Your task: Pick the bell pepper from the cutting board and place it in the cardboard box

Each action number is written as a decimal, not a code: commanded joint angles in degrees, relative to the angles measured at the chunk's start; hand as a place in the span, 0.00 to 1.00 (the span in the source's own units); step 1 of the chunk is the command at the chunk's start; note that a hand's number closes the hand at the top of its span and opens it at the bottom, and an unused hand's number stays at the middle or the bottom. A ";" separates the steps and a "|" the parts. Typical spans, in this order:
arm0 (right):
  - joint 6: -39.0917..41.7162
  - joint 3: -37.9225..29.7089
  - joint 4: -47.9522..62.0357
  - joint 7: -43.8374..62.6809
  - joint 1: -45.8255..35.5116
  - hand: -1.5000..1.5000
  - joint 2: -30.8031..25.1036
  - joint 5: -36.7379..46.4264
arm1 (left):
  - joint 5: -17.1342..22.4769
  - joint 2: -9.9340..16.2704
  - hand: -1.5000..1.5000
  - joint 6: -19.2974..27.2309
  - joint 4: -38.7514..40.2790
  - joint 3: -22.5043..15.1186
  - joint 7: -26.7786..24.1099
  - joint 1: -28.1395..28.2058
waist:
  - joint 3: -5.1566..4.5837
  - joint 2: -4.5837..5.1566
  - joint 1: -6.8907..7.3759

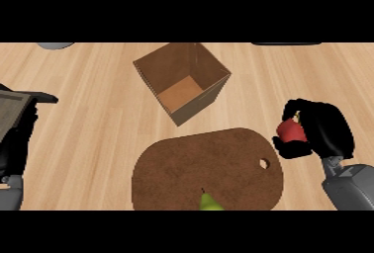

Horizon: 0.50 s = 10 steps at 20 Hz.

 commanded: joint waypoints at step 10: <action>6.17 -2.51 -10.92 -1.25 -12.13 1.00 6.41 -2.39 | -1.14 -0.94 0.50 -1.32 2.67 0.24 -0.46 -3.57 | -0.03 0.26 1.00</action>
